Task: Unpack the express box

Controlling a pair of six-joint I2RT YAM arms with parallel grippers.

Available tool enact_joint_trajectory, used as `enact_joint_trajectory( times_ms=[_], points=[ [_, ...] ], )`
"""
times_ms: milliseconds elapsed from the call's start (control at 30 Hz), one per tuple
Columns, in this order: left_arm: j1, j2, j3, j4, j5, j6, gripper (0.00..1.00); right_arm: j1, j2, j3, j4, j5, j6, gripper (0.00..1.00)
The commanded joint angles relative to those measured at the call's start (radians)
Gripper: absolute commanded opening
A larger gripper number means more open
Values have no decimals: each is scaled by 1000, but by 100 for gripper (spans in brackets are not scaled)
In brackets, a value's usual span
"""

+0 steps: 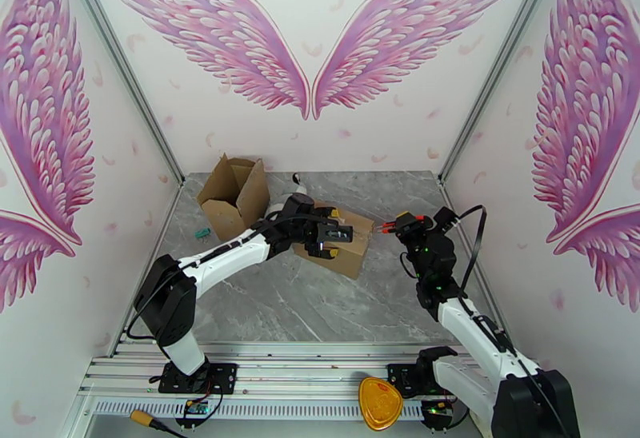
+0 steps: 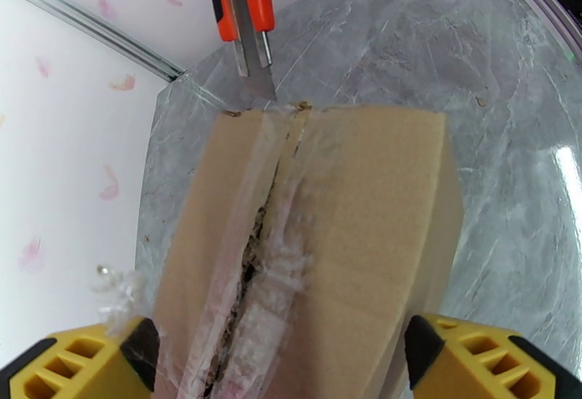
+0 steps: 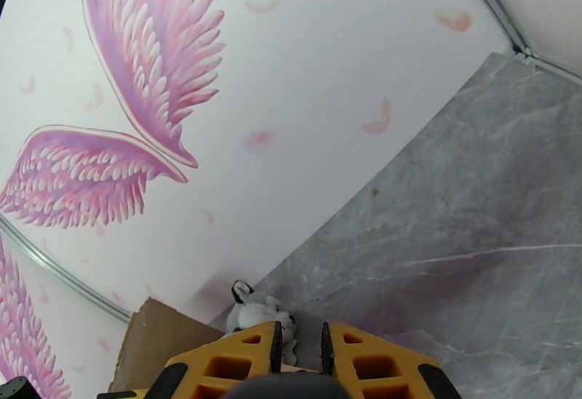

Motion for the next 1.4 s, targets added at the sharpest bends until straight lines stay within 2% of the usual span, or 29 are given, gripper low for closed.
enact_joint_trajectory(
  times_ms=[0, 533, 900, 1200, 1367],
  points=[
    [-6, 23, 36, -26, 8, 16, 94, -5, 18, -7, 68, -15, 21, 0],
    [-16, 81, 72, 2, 31, 6, 93, -5, 80, -35, 154, -36, 122, 0],
    [-16, 84, 70, 7, 23, 8, 92, -5, 71, -37, 105, 9, 118, 0],
    [-20, 129, 101, 61, 53, -35, 92, -6, 60, -76, 88, -64, 231, 0],
    [-17, 140, 101, 77, 44, -35, 92, -6, -25, -91, -33, -89, 257, 0]
  ],
)
